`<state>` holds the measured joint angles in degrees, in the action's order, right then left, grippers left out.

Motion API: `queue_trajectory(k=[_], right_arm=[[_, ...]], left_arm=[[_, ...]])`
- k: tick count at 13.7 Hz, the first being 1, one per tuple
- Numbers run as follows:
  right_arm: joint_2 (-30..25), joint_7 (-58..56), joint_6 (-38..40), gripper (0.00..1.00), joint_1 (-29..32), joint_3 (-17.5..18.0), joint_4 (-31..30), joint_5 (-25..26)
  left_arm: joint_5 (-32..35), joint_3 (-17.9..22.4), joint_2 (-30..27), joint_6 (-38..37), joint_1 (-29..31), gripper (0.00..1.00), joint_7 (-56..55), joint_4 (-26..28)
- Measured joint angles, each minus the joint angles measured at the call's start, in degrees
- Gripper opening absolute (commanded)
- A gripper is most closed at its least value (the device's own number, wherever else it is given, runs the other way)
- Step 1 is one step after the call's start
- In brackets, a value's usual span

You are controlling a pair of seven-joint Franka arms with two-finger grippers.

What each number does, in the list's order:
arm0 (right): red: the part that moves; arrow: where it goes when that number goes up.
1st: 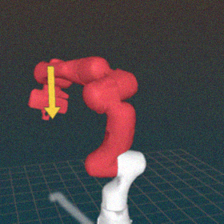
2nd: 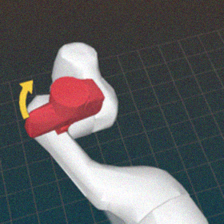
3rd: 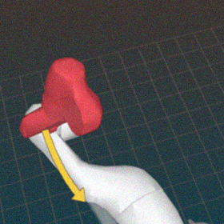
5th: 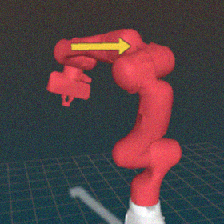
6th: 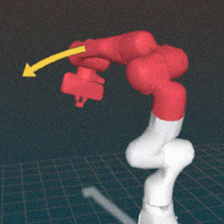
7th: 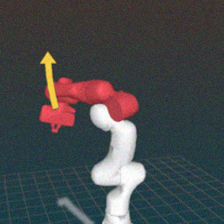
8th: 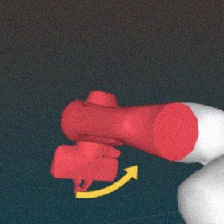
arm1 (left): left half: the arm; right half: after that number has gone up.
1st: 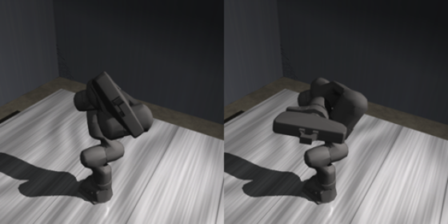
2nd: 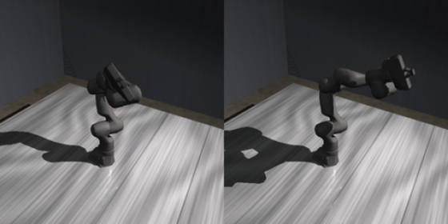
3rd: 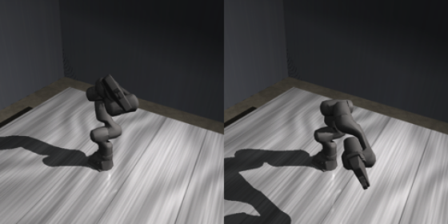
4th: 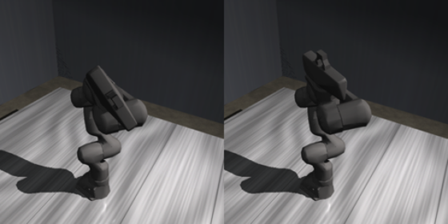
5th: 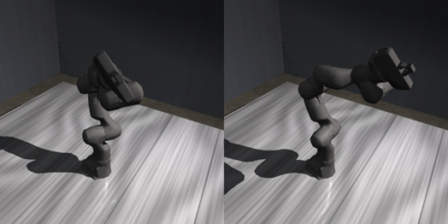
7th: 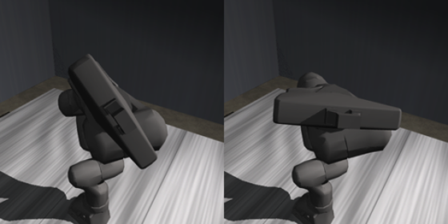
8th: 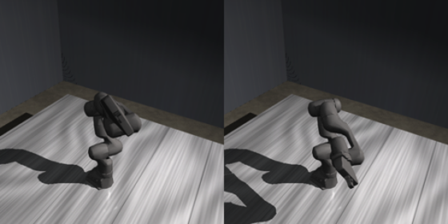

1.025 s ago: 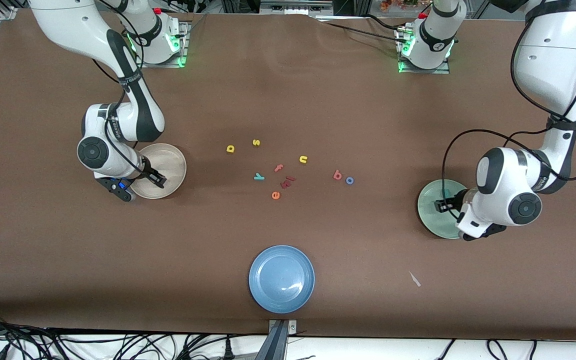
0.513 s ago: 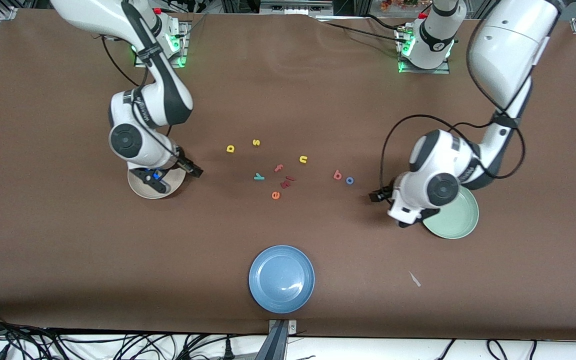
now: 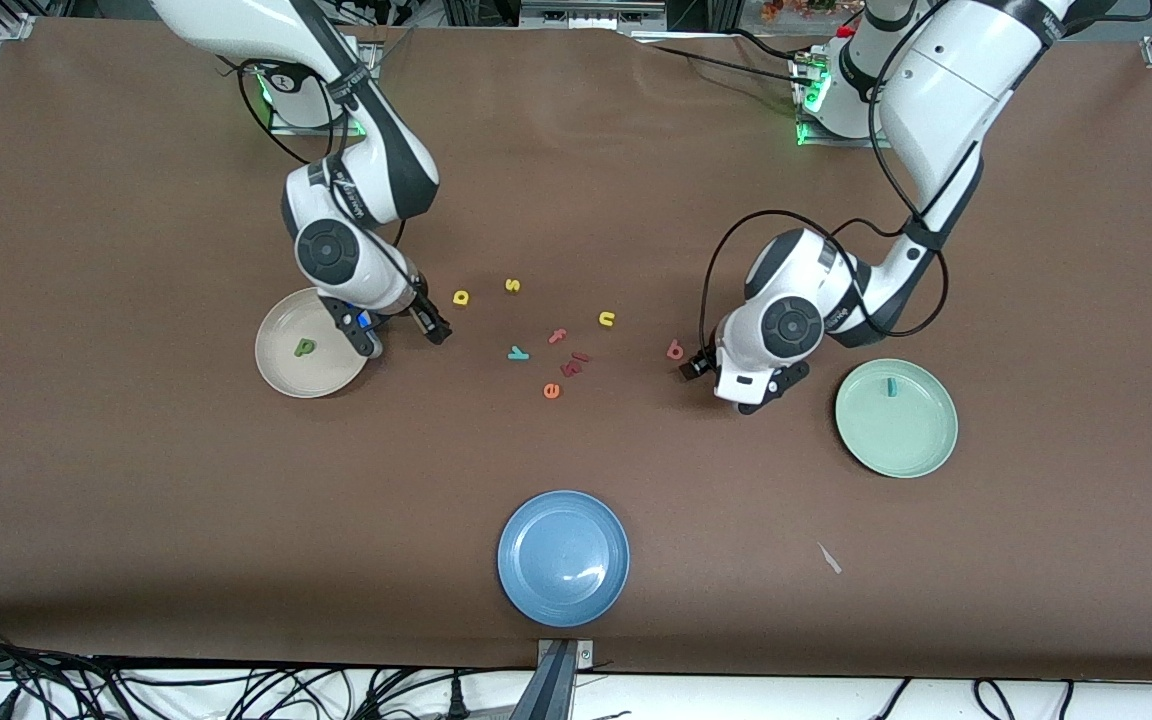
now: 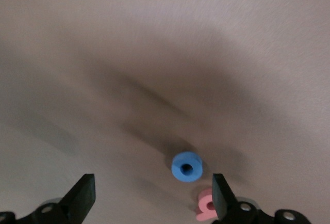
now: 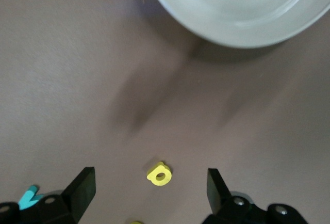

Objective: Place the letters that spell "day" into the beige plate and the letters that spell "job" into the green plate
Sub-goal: 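Grasp the yellow letter and blue o with the right and left grippers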

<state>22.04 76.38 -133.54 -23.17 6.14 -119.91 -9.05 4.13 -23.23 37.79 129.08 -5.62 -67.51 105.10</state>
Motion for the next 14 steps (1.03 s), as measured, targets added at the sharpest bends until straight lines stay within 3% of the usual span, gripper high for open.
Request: queue_trajectory(k=[4, 7, 10, 12, 13, 14], right_arm=[[0.26, 5.04, -11.0, 0.94, -0.52, 2.52, -6.82, -0.02], [1.34, 7.53, -14.72, 0.89, -2.56, 3.04, -7.73, -0.02], [2.31, 7.64, -15.91, 0.86, -2.63, 2.99, -7.74, -0.02], [2.57, 7.64, -16.3, 0.73, -2.62, 2.96, -7.77, -0.01], [2.76, 7.64, -16.77, 0.64, -2.62, 2.96, -7.84, -0.01], [3.04, 7.64, -17.4, 0.47, -2.62, 2.96, -7.91, 0.0]], left_arm=[[0.0, 0.01, -0.01, 5.12, -0.67, 0.91, -7.26, 0.84], [0.0, 0.11, -0.24, 10.9, 0.3, 0.91, -9.37, 3.69], [0.0, 0.21, -0.43, 13.53, 0.69, 0.82, -10.91, 5.05], [0.0, 0.27, -0.43, 14.24, 0.69, 0.73, -11.52, 5.21], [0.0, 0.27, -0.43, 14.39, 0.69, 0.67, -11.83, 5.21], [0.0, 0.27, -0.43, 14.53, 0.69, 0.63, -11.93, 5.21]])
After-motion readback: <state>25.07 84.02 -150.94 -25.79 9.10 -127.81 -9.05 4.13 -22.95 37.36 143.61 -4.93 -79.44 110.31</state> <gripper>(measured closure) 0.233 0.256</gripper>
